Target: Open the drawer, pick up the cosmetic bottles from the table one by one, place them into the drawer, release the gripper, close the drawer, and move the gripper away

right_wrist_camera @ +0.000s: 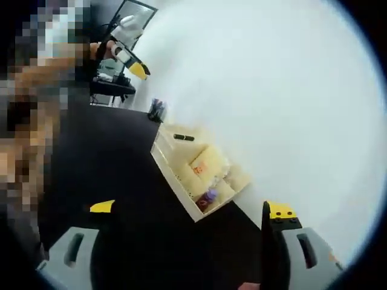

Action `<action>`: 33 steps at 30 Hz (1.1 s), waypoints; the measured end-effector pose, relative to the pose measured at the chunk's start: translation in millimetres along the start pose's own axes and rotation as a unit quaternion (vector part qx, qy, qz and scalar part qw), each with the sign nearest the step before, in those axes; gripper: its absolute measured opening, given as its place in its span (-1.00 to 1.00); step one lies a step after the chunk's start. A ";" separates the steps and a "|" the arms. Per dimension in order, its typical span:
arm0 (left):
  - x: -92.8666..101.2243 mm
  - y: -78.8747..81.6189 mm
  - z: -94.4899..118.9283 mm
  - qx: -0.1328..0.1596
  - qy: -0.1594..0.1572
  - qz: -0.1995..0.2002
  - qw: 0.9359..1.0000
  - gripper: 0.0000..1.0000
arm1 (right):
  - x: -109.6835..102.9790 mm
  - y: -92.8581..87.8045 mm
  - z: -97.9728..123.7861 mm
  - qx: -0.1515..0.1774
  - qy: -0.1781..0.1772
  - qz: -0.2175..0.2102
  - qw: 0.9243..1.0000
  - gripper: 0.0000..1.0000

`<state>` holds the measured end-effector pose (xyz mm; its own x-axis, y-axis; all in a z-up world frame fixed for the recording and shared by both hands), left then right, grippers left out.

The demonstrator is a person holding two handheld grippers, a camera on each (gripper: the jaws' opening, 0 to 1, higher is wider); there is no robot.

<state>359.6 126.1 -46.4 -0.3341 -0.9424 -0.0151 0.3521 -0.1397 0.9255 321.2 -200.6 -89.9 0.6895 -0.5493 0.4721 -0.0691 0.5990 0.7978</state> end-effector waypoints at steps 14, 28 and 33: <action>19.4 -28.0 33.8 0.059 -0.044 -0.019 0.997 0.92 | -19.3 -6.9 52.0 0.010 -0.043 0.009 0.999 0.85; 38.2 -53.0 71.1 0.107 -0.074 -0.038 0.991 0.92 | -41.2 -15.5 71.7 0.078 -0.049 -0.076 0.993 0.85; 33.6 -64.1 85.3 0.138 -0.083 -0.023 0.987 0.92 | -46.2 -21.4 74.6 0.084 -0.055 -0.089 0.991 0.85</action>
<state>251.3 129.2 -73.9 -0.4903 -0.8713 -0.0197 0.0882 -0.0721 0.9935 237.0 -231.6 -100.8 0.6195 -0.7032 0.3487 -0.0794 0.3858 0.9191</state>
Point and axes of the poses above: the point that each gripper's makers call its tool centre point, and the gripper's own axes: z roughly backward along the fingers, x roughly to its right, y roughly out of its top, the point moved 1 cm from there along z, roughly backward along the fingers, and after that the axes turned 1 degree about z, right-handed, at the moved point
